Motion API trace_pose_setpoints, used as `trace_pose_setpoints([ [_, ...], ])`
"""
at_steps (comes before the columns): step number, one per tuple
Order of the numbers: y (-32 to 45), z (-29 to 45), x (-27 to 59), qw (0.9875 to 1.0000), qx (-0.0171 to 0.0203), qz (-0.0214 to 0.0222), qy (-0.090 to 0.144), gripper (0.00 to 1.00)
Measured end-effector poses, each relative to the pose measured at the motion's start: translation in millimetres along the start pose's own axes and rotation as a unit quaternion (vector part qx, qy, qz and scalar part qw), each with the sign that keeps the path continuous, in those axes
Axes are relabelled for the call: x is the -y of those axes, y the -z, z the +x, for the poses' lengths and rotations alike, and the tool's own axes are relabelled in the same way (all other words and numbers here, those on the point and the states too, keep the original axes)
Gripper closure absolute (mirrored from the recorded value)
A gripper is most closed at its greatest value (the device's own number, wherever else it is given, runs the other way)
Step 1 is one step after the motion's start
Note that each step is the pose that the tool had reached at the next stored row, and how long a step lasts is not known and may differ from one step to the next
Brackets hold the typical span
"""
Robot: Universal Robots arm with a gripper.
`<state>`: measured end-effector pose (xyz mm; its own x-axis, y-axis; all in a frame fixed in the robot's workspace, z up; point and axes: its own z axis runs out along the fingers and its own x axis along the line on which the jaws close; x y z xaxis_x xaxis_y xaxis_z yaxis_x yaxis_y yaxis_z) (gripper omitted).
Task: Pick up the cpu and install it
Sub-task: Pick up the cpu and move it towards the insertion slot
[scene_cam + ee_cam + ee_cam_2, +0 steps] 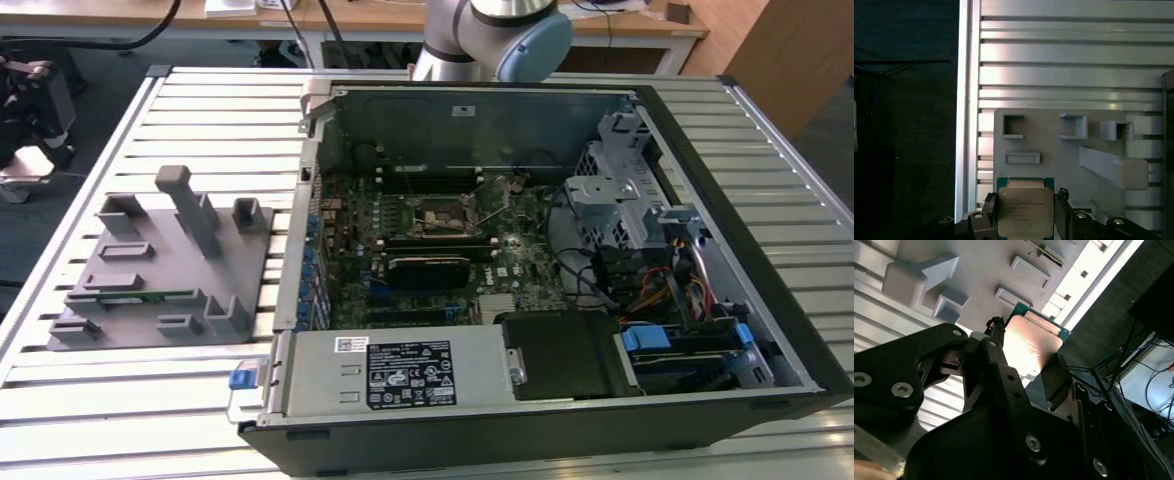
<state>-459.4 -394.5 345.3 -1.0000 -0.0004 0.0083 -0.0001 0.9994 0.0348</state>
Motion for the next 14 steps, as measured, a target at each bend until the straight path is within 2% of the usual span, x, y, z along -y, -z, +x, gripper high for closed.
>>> trace_pose_setpoints([
  [7,12.0,0.1,-1.9,1.0,-0.0001,0.0,0.0,0.46],
  [14,27.1,0.2,-3.8,1.0,-0.0001,0.0,0.0,0.46],
])
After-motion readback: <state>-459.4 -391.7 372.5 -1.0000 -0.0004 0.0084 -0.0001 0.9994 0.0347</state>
